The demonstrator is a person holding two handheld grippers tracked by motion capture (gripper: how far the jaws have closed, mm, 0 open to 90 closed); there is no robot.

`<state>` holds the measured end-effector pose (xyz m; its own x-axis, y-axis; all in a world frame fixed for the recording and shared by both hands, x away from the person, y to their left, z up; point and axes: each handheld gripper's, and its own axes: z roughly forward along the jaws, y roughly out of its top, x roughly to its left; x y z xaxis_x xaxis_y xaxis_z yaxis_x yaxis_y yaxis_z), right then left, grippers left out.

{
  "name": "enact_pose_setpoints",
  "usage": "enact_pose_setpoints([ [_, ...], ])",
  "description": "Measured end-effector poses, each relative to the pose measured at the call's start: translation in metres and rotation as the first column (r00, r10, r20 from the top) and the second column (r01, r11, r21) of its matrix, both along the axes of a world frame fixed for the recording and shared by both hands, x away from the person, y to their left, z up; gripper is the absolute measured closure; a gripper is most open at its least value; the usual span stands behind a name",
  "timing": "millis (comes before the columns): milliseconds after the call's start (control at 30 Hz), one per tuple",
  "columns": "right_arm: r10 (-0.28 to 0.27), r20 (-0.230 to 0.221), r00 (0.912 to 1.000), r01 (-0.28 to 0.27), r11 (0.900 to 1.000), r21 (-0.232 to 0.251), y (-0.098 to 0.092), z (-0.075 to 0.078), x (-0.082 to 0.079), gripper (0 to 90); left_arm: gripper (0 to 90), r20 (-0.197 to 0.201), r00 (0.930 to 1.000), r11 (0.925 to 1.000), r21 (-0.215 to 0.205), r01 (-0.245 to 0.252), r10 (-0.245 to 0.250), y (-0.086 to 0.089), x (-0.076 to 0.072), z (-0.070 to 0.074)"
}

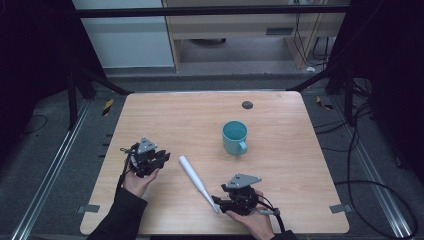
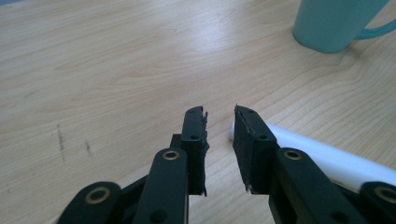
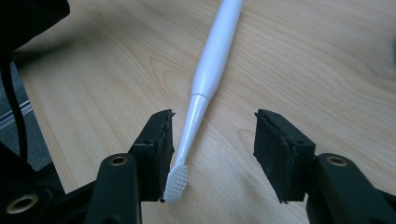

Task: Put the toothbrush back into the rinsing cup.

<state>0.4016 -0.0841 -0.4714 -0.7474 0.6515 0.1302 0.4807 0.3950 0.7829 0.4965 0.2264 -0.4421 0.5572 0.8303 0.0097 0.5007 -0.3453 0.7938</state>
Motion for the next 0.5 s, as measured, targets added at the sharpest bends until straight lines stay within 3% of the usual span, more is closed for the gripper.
enact_pose_setpoints([
  [367,0.035,-0.033,0.9989,-0.036,0.999,-0.032,0.019,-0.013,-0.004,47.5,74.0,0.006,1.0000,0.9995,0.033,-0.001,0.001,-0.022,0.023,-0.005],
  [500,0.042,-0.044,0.9982,-0.044,0.998,-0.041,0.021,-0.016,-0.004,49.6,79.4,-0.001,1.0000,0.9988,0.049,0.002,-0.002,-0.028,0.027,-0.010],
])
